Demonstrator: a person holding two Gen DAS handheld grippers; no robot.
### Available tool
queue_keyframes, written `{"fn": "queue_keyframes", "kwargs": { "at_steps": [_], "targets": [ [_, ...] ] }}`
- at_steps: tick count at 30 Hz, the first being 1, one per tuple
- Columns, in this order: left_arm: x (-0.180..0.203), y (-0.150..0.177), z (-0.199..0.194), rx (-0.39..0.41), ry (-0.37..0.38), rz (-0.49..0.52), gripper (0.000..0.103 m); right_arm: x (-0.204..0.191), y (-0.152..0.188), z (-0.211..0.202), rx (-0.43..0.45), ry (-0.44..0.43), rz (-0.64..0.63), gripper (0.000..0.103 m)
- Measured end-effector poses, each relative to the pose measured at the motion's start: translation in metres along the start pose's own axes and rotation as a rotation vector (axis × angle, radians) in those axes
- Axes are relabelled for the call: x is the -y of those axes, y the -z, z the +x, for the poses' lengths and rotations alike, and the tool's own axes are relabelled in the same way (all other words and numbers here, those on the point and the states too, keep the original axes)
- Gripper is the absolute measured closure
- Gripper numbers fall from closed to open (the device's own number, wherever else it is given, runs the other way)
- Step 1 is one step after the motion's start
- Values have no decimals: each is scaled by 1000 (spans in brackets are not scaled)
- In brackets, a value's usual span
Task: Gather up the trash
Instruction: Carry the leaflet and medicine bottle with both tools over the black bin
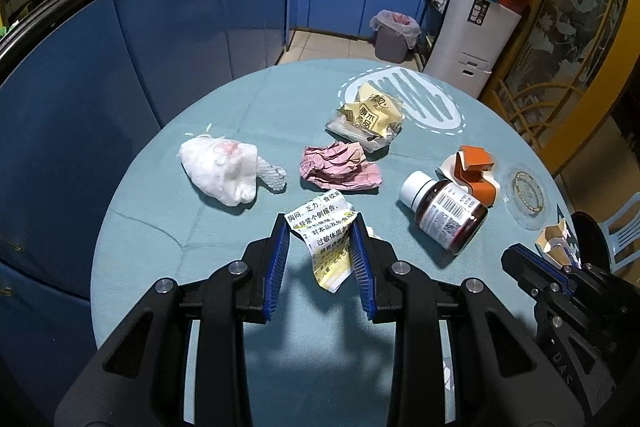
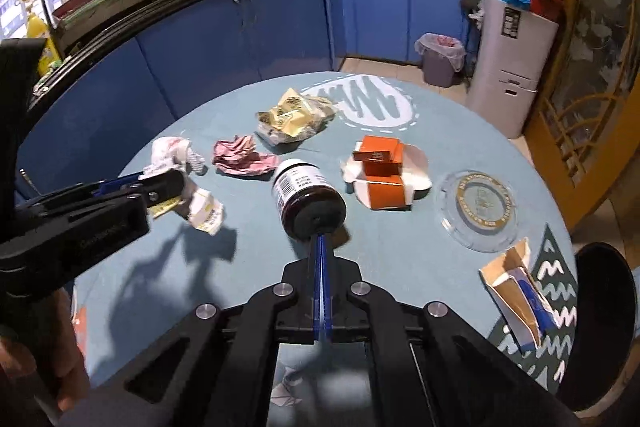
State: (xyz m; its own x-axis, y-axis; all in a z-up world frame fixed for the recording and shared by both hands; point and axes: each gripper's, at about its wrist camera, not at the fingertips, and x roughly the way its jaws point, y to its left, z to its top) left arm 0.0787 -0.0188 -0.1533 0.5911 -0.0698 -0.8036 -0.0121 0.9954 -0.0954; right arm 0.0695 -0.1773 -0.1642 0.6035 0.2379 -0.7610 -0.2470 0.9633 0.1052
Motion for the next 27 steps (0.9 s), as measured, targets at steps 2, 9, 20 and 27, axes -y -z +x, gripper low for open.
{"fn": "queue_keyframes", "kwargs": {
  "at_steps": [2, 9, 20, 27],
  "targets": [
    [-2, -1, 2, -3, -6, -4, 71, -1, 0, 2, 7, 0, -3, 100],
    [-10, -9, 12, -6, -14, -21, 71, -6, -13, 21, -21, -78, -5, 88],
    [-39, -19, 20, 5, -34, -68, 71, -26, -30, 41, -8, -96, -22, 7],
    [-48, -17, 30, -18, -30, -77, 71, -30, -30, 70, -66, -50, -18, 7]
  ]
}}
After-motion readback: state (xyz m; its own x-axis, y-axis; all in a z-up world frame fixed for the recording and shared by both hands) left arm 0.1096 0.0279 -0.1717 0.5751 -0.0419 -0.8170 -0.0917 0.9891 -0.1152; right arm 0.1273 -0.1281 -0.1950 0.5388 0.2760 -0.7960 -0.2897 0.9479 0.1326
